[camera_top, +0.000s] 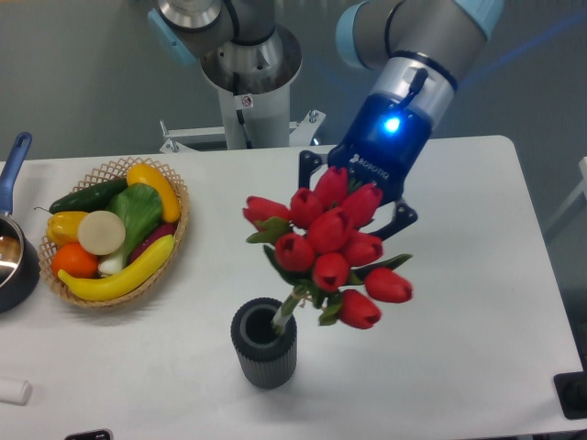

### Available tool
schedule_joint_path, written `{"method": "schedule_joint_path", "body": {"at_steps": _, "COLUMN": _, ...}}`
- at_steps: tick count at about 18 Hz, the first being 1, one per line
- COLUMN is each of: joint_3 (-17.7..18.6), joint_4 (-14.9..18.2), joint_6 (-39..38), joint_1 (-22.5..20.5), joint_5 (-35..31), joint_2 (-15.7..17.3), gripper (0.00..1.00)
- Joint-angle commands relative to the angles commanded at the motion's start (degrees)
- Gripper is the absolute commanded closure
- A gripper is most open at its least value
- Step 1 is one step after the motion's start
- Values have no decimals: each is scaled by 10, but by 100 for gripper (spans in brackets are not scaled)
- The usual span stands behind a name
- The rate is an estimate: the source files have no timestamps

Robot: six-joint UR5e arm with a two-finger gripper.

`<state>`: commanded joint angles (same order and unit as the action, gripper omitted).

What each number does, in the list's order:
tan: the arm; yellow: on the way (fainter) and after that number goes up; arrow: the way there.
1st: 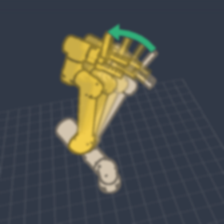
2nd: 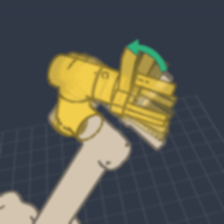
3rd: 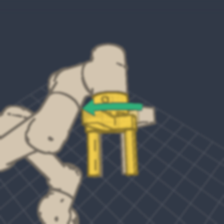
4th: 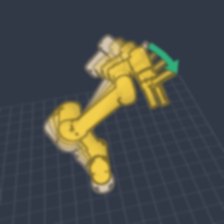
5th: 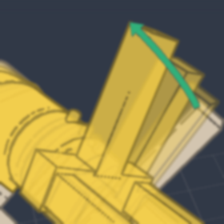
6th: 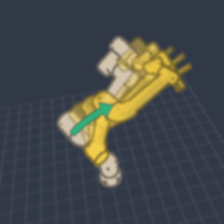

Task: Pick up the flowers from the vase
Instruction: 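Lift the tulip bouquet up out of the grey vase, then carry the held tulips away from the vase and hold them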

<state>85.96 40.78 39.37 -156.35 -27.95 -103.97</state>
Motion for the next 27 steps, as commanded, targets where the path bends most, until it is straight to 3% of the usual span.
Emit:
{"method": "schedule_joint_path", "body": {"at_steps": 10, "joint_3": -7, "joint_4": 0, "joint_6": 73, "joint_1": -38, "joint_5": -1, "joint_2": -35, "gripper": 67}}
{"method": "schedule_joint_path", "body": {"at_steps": 27, "joint_3": -7, "joint_4": 0, "joint_6": 77, "joint_1": -50, "joint_5": -1, "joint_2": -36, "gripper": 66}}
